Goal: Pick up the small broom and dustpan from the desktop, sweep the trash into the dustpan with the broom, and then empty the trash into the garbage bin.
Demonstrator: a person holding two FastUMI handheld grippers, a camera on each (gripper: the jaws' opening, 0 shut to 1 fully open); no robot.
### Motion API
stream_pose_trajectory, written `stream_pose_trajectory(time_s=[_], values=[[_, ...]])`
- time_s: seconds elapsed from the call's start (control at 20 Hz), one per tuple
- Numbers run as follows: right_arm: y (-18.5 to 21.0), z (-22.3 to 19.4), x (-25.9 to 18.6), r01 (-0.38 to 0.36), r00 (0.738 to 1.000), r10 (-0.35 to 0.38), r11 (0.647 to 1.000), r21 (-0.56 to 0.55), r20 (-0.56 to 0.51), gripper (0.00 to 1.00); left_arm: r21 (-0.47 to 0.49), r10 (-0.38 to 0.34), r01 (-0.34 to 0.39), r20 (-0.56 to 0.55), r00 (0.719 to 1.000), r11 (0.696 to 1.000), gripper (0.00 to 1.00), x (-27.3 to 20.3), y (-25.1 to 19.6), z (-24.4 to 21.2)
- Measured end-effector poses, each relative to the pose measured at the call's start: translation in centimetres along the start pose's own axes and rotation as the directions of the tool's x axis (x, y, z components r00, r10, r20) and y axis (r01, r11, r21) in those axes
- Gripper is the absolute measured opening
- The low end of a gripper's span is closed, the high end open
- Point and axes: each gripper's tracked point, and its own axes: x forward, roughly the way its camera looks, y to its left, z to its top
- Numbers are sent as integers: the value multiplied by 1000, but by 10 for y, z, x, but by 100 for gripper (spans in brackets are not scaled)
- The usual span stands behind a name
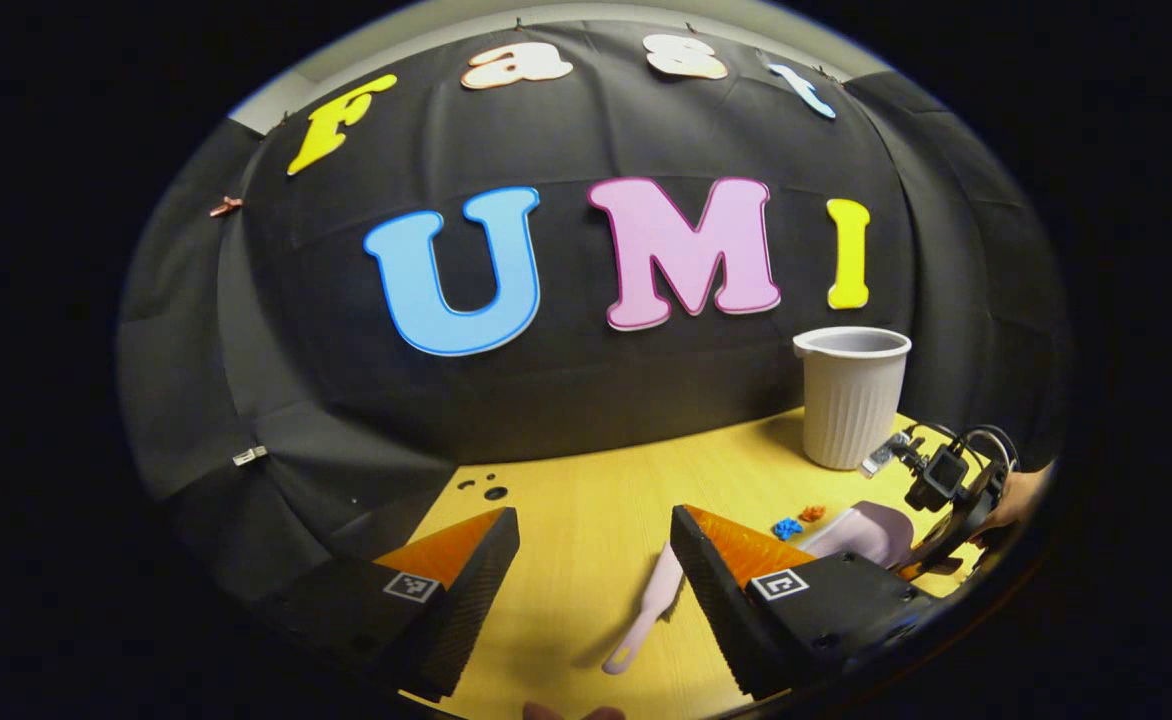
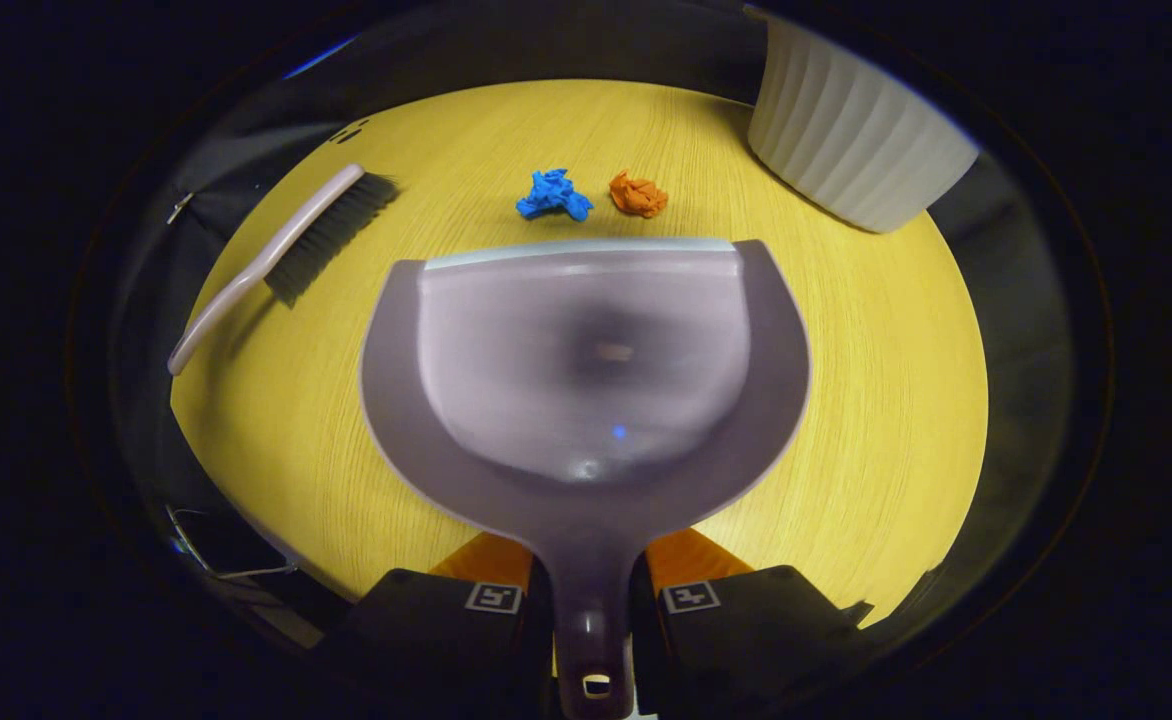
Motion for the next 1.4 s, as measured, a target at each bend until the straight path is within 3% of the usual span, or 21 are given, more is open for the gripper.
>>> stream_pose_trajectory(time_s=[0.05, 0.1, 0.15, 0.25, 0.3, 0.35, 0.4, 0.55, 0.8, 1.0, 1.05, 1.1, 1.4], values=[[0, 0, -5, -14, 1000, 14, 1000, 0, 14, 40, 2, -24, 24, -31, 999, 1000, 97, 5, -6, -9], [0, 0, -10, -25, 999, 25, 1000, -6, 27, 31, 4, -48, 48, -69, 996, 999, 97, 10, -11, -18], [-2, 0, -14, -32, 999, 33, 999, -13, 38, 40, 7, -62, 63, -106, 992, 998, 96, 15, -15, -29], [-7, -4, -23, -39, 998, 40, 999, -14, 49, 36, 21, -87, 92, -172, 981, 995, 100, 24, -22, -49], [-10, -7, -25, -38, 998, 39, 999, -16, 46, 36, 35, -102, 111, -207, 973, 993, 96, 27, -26, -60], [-13, -8, -27, -35, 998, 35, 999, -14, 48, 41, 47, -125, 141, -247, 961, 989, 95, 31, -31, -72], [-16, -13, -32, -38, 998, 39, 999, -11, 51, 36, 50, -159, 182, -302, 940, 982, 95, 35, -39, -87], [-23, -20, -44, -47, 997, 47, 999, 1, 64, 35, 14, -235, 269, -450, 862, 963, 88, 42, -52, -134], [-35, -30, -54, -26, 996, 24, 999, 23, 82, 36, 38, -189, 255, -567, 802, 966, 86, 64, -39, -175], [-42, -39, -59, -22, 997, 18, 999, 45, 77, 36, 22, -213, 292, -632, 745, 956, 84, 85, -43, -200], [-43, -40, -59, -20, 997, 16, 998, 55, 73, 31, 8, -220, 297, -650, 727, 955, 82, 91, -45, -207], [-44, -42, -60, -18, 997, 13, 998, 58, 71, 36, -4, -226, 300, -667, 710, 954, 80, 96, -46, -213], [-53, -42, -65, 4, 999, -4, 1000, 5, 51, 36, -39, -246, 320, -728, 639, 947, 67, 113, -53, -239]])
